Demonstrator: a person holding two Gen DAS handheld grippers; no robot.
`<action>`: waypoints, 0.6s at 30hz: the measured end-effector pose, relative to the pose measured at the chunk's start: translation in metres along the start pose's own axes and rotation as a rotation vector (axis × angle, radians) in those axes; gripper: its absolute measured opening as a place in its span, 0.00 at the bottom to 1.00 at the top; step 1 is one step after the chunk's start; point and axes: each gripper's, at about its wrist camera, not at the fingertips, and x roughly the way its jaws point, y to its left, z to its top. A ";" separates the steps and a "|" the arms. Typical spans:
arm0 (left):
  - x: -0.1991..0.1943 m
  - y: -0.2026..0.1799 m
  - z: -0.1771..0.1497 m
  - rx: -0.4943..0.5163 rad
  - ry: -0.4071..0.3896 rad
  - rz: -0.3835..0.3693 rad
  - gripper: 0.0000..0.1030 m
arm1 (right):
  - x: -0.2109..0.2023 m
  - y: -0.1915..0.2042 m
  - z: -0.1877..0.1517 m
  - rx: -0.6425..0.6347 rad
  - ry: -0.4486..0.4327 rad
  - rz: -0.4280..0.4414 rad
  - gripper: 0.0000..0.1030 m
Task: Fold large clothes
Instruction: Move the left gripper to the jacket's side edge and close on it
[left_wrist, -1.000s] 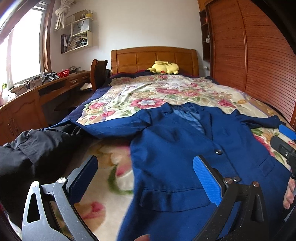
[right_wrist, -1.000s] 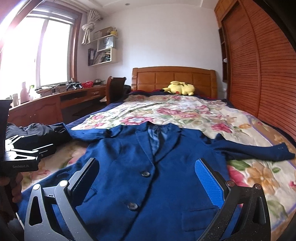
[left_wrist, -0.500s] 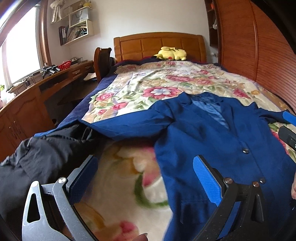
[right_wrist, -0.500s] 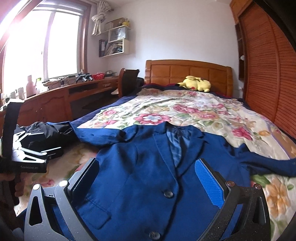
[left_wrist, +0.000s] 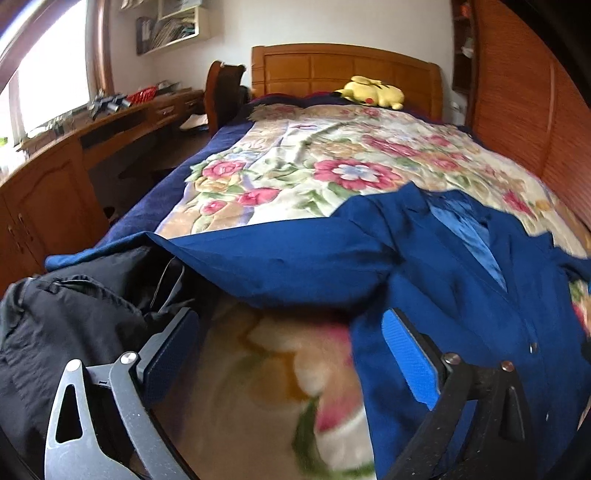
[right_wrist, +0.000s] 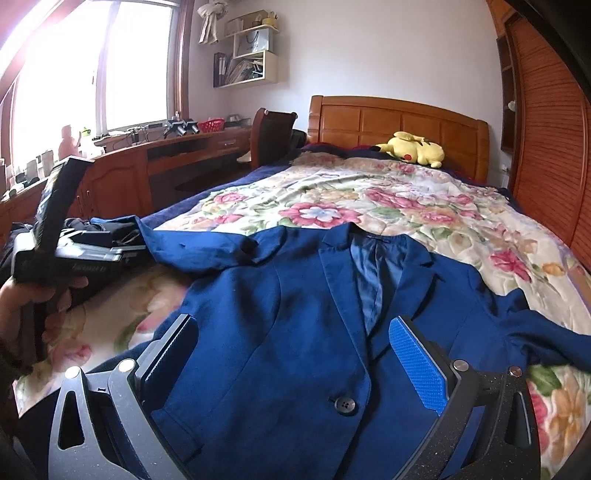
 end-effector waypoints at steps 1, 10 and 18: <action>0.004 0.003 0.002 -0.015 0.008 -0.010 0.94 | -0.001 -0.001 0.001 0.000 0.002 0.002 1.00; 0.044 0.021 0.012 -0.116 0.108 -0.046 0.80 | 0.012 0.008 0.005 -0.001 0.023 0.015 1.00; 0.065 0.015 0.016 -0.096 0.142 0.028 0.77 | 0.015 0.003 0.005 0.008 0.035 0.023 1.00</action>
